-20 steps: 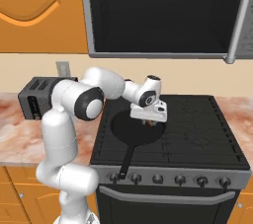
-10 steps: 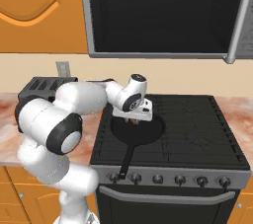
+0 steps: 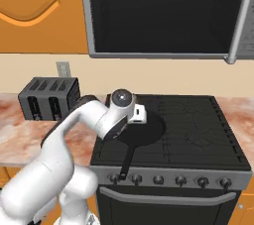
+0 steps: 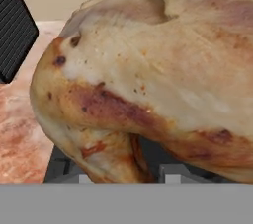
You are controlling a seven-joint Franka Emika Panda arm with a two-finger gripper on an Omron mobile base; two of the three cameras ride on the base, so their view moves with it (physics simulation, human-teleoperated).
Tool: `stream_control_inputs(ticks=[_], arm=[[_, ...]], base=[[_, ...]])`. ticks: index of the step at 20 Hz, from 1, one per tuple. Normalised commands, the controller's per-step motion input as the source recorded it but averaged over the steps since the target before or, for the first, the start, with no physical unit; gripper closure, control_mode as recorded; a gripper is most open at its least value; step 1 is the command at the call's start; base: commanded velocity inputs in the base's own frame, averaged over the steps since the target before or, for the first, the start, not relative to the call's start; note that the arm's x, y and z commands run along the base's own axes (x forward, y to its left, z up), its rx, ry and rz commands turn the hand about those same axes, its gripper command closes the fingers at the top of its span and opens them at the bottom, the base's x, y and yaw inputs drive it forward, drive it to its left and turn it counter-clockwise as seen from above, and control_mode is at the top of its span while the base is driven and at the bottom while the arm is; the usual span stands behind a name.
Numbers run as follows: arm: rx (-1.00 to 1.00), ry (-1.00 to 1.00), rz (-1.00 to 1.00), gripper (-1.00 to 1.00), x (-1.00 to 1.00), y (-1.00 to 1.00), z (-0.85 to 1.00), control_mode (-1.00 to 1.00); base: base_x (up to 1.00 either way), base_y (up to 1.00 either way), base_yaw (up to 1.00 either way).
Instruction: Take the chicken drumsticks from the pan and place one on each plate on the dining counter.
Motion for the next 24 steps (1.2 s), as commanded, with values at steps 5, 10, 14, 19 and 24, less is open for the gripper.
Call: stream_control_inputs(ticks=[5,10,14,19,24], arm=[[0.00,-0.05,0.05,1.00,-1.00,0.30,0.77,-1.00],[-0.15,0.09,0.18,1.00,-0.98,0.95,0.14,-1.00],[-0.10,0.00,0.18,1.00,-0.40,0.69,0.00,-1.00],[-0.05,-0.01,0.15,1.00,-0.04,0.26,-0.02,-1.00],[-0.12,-0.04,0.06,1.00,0.00,0.57,-0.29,-1.00]], base=[[0.00,0.00,0.00],[0.00,0.00,0.00],[0.00,0.00,0.00],[0.00,0.00,0.00],[0.00,0.00,0.00]])
